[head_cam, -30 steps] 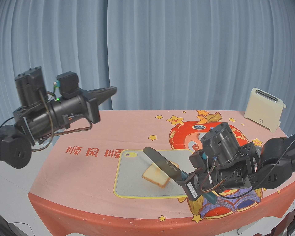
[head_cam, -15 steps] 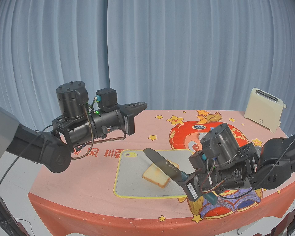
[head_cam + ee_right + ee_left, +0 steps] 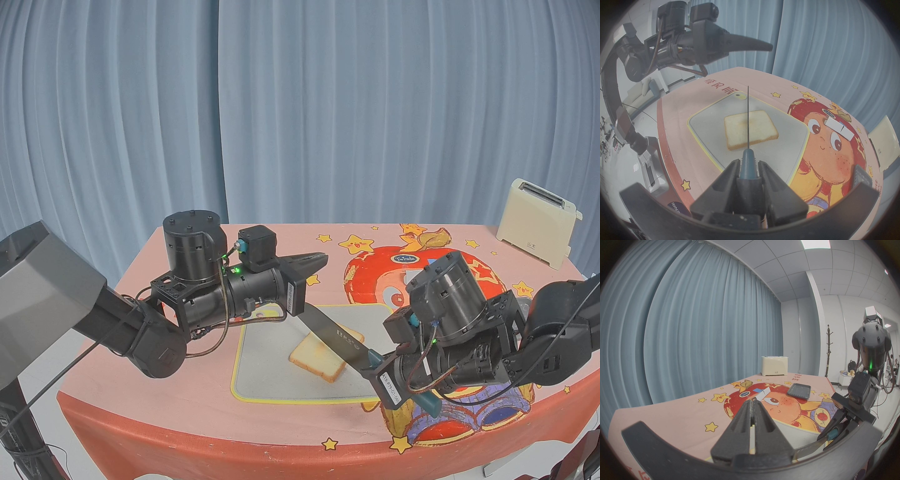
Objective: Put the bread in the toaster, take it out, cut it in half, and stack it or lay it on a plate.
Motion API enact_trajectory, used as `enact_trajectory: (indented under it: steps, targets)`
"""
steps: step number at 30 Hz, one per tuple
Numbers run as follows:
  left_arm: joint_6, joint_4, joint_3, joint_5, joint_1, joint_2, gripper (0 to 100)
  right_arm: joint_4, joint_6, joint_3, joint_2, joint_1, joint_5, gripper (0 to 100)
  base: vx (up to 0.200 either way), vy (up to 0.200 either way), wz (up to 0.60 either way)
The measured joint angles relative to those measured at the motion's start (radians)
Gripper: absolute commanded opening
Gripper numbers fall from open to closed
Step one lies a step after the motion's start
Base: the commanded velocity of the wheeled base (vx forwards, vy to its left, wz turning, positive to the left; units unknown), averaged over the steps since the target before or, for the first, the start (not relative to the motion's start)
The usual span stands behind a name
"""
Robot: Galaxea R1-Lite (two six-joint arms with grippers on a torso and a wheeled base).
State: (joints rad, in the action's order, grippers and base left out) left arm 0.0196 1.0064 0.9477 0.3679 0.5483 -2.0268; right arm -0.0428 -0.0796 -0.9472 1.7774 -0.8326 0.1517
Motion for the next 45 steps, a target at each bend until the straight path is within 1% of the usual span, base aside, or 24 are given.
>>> enact_trajectory:
  steps: [3,5,8,11,23,36,45]
  targets:
    - [0.001,0.002,-0.011,-0.001,0.004,-0.01,0,0.0,0.0,0.001,0.0,0.0,0.0,0,0.0,0.0,0.0]
    - [0.008,0.004,-0.023,-0.002,0.004,-0.016,0,0.0,0.0,0.001,0.0,0.0,0.0,0,0.0,0.0,0.0]
    - [0.043,0.006,-0.049,-0.001,0.009,-0.023,0,0.0,-0.001,0.001,0.001,0.0,0.0,0,0.0,0.0,0.0]
    - [0.062,0.006,-0.077,0.001,0.015,-0.027,0,0.001,-0.001,0.0,0.004,0.0,0.0,0,0.0,0.0,0.0]
    - [0.063,0.056,-0.103,0.005,0.021,-0.066,0,0.001,-0.002,-0.001,0.008,0.001,0.0,0,0.0,0.0,0.0]
    - [0.055,0.137,-0.108,0.006,0.019,-0.116,0,0.0,-0.003,-0.011,0.012,0.007,0.0,0,0.0,0.0,0.0]
    - [0.051,0.141,-0.114,0.008,0.036,-0.13,0,0.002,-0.003,-0.014,0.012,0.012,0.0,0,0.0,0.0,0.0]
